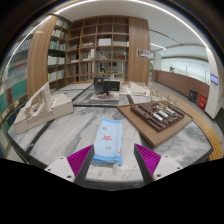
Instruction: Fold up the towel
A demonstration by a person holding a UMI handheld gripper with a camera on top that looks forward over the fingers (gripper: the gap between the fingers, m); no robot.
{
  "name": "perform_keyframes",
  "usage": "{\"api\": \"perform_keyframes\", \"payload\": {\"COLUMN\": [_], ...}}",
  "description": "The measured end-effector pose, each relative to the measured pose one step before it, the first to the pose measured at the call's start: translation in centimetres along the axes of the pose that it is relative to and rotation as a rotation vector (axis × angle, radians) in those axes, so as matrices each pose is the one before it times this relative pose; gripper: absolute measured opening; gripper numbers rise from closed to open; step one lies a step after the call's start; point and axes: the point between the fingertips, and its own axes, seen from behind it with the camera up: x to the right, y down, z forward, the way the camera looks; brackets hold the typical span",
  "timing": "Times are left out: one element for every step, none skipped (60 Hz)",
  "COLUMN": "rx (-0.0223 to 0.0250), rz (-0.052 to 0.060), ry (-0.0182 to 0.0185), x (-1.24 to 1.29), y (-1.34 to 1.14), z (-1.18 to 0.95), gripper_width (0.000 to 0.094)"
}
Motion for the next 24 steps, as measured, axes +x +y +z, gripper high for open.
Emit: {"api": "perform_keyframes", "payload": {"rx": [0.00845,0.00755,0.00672,0.00629,0.00544,0.00482,0.00505,0.00622,0.00710,0.00737,0.00559,0.00438,0.00353,0.00306,0.00296,0.00306,0.00220,0.00027,-0.00113,-0.00187,-0.00267,-0.00252,-0.00228,-0.00004], "rz": [0.0003,-0.0008,-0.0034,-0.0060,-0.0086,-0.0107,-0.0116,-0.0139,-0.0119,-0.0071,-0.0055,0.0006,-0.0002,-0.0020,-0.0023,-0.0008,-0.0046,0.0000,0.0029,0.0055,0.0107,0.0146,0.0184,0.0205], "ry": [-0.00078,-0.00026,-0.00005,-0.00047,-0.00173,-0.00269,-0.00216,-0.00082,-0.00405,-0.00780,-0.00909,-0.01034,-0.00667,-0.00250,-0.00006,0.00107,0.00386,0.00117,-0.00176,-0.00641,-0.01225,-0.01441,-0.01792,-0.02539], "x": [-0.143,-0.119,-0.092,-0.105,-0.089,-0.005,-0.059,-0.236,-0.087,-0.030,-0.116,-0.178,-0.109,-0.016,0.039,0.060,0.356,0.075,0.002,-0.155,-0.267,-0.340,-0.511,0.457], "y": [-0.128,-0.109,-0.103,-0.093,-0.092,-0.126,-0.029,-0.151,-0.172,-0.116,-0.138,-0.122,-0.054,-0.062,-0.047,0.023,-0.024,-0.023,-0.011,0.021,0.025,0.012,-0.016,0.363], "z": [-0.473,-0.458,-0.407,-0.370,-0.345,-0.268,-0.170,-0.423,-0.281,-0.144,-0.261,-0.205,-0.188,-0.157,-0.140,-0.098,-0.108,-0.039,-0.050,-0.008,-0.054,-0.071,-0.044,0.323], "gripper_width": [0.0834,0.0834,0.0833,0.0834,0.0833,0.0831,0.0831,0.0831,0.0830,0.0830,0.0829,0.0828,0.0828,0.0826,0.0826,0.0826,0.0827,0.0826,0.0829,0.0833,0.0835,0.0832,0.0829,0.0830]}}
